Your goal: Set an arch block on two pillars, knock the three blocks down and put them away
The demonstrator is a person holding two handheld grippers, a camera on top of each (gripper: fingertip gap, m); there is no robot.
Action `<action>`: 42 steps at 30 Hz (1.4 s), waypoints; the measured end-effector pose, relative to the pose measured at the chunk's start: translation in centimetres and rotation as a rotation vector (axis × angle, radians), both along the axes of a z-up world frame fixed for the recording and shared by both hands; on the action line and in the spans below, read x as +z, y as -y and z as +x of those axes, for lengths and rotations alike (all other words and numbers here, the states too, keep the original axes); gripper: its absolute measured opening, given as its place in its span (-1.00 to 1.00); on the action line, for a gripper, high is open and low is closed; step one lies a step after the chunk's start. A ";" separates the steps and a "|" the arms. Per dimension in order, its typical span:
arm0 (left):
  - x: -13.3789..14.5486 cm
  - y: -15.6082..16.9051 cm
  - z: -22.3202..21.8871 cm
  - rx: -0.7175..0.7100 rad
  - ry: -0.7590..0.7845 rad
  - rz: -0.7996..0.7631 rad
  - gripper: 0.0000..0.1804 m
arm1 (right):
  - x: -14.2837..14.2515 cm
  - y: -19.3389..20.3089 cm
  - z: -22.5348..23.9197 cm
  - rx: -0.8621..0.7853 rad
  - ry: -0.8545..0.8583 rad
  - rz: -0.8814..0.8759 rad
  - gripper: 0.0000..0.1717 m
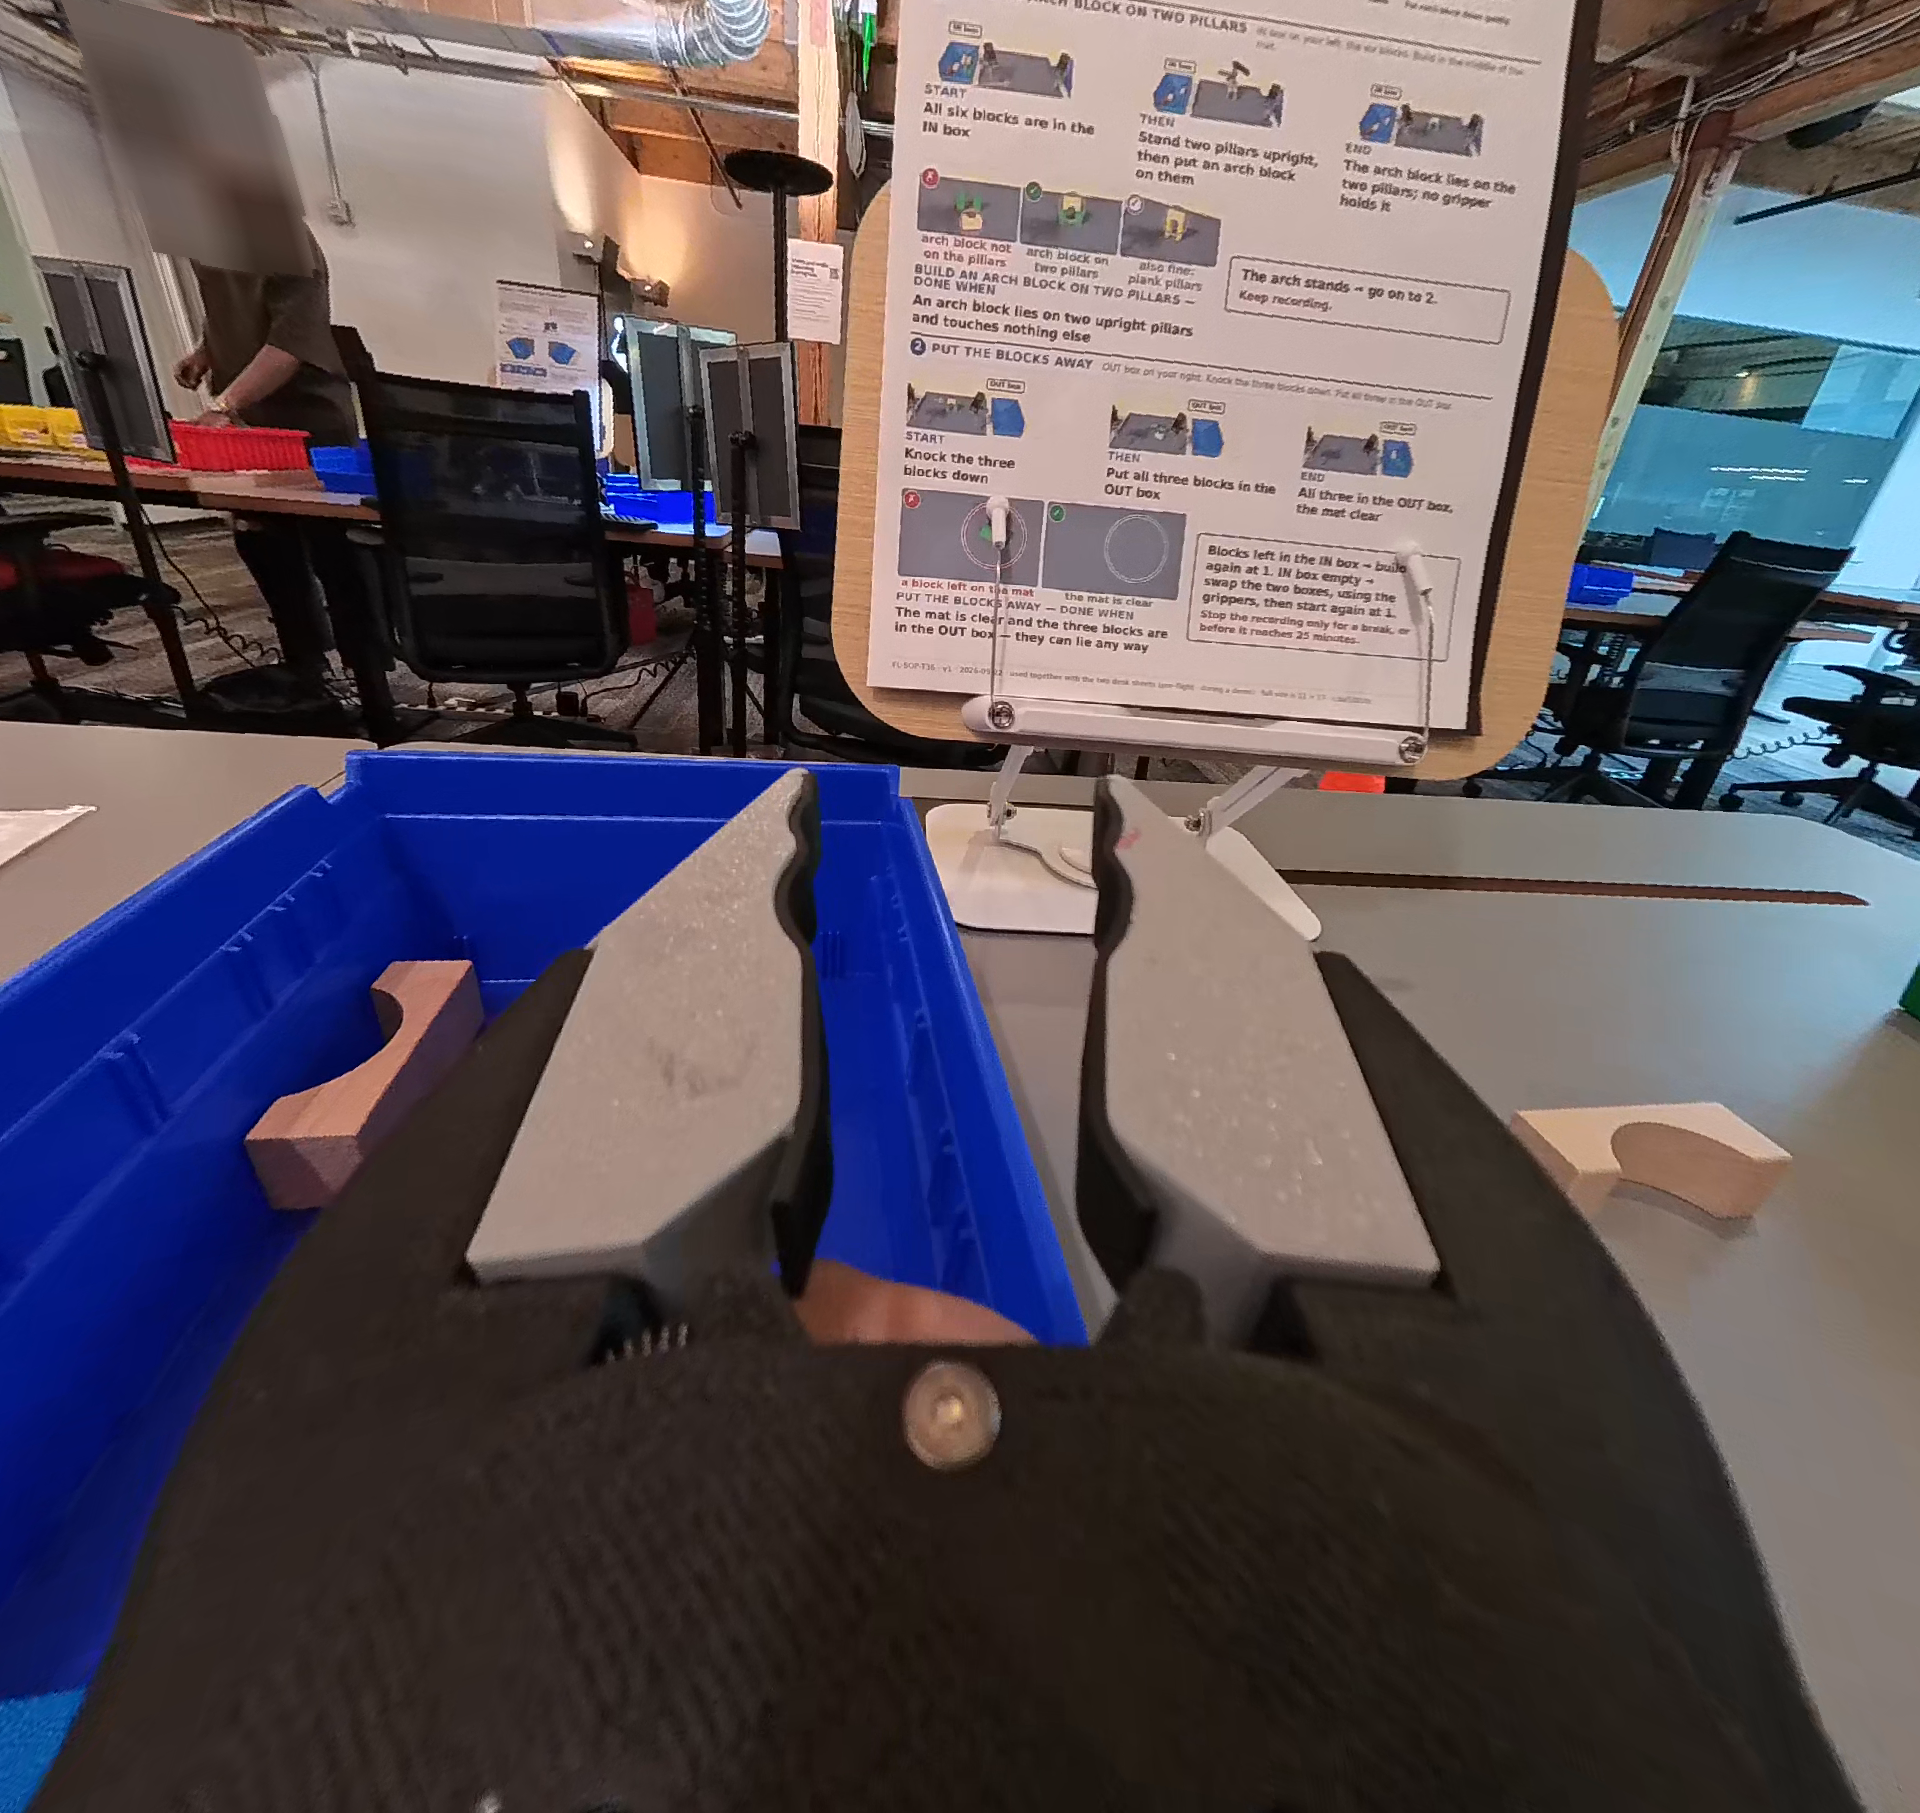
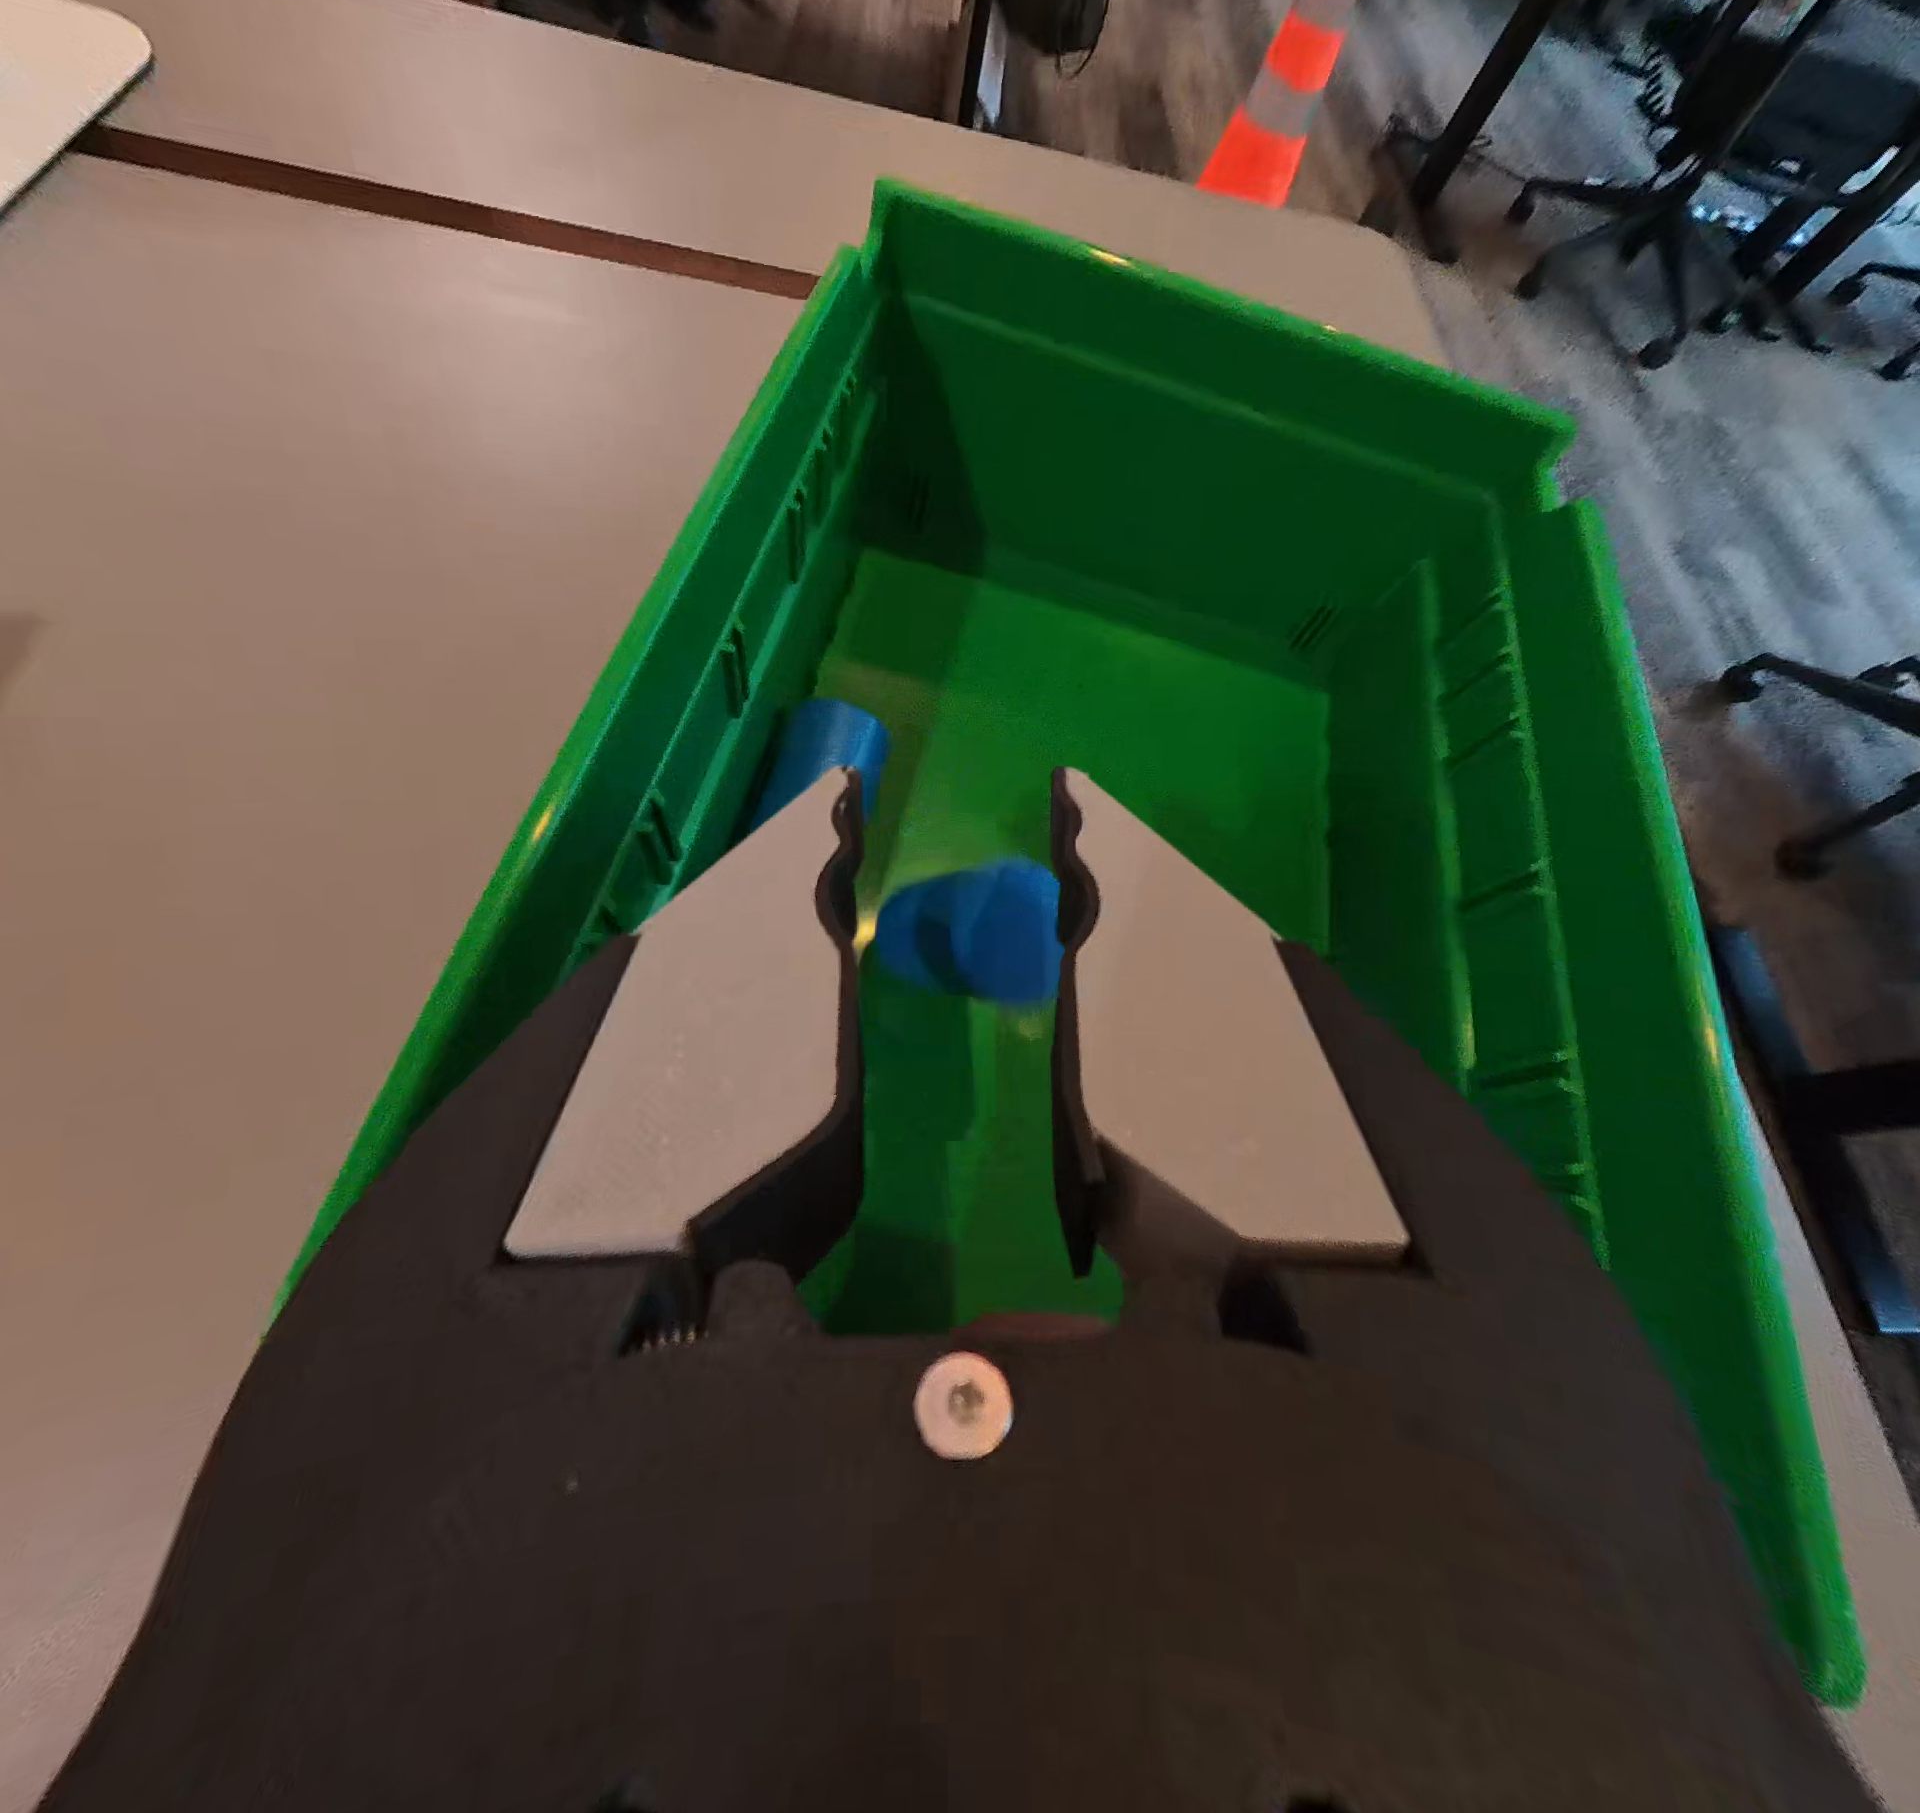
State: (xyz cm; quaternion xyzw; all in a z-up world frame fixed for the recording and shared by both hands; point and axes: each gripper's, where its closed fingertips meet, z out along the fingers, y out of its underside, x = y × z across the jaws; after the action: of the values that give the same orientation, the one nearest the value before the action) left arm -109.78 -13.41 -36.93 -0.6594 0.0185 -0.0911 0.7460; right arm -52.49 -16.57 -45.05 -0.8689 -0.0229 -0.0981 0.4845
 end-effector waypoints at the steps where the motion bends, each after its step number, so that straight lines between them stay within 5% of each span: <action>1: 0.0 0.0 0.0 0.000 0.000 0.000 -0.44 | 0.3 0.0 -0.2 0.003 -0.005 0.012 -0.58; 8: 0.0 0.0 0.1 -0.004 -0.003 -0.001 -0.44 | 6.4 0.1 -5.9 0.172 0.027 0.238 -0.60; 14: 0.1 0.1 0.2 -0.014 0.001 -0.001 -0.44 | 7.2 0.1 -15.2 0.447 -0.012 0.257 -0.55; 24: 0.3 0.3 0.6 -0.022 -0.009 0.009 -0.44 | 0.4 -2.0 -26.8 0.768 0.048 0.052 -0.41; 36: 0.6 0.6 0.9 -0.029 -0.024 0.021 -0.44 | -7.1 -6.4 -27.6 0.781 0.184 -0.170 -0.52; 42: 0.5 0.6 1.2 -0.034 -0.032 0.021 -0.44 | -7.7 -6.2 -27.7 0.796 0.138 -0.187 -0.62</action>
State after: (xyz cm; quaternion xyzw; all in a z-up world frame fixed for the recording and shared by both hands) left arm -108.61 -14.00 -36.38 -0.6524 0.0423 -0.0929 0.7510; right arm -80.24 -10.32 -52.73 -0.8238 -0.3983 0.0413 0.4012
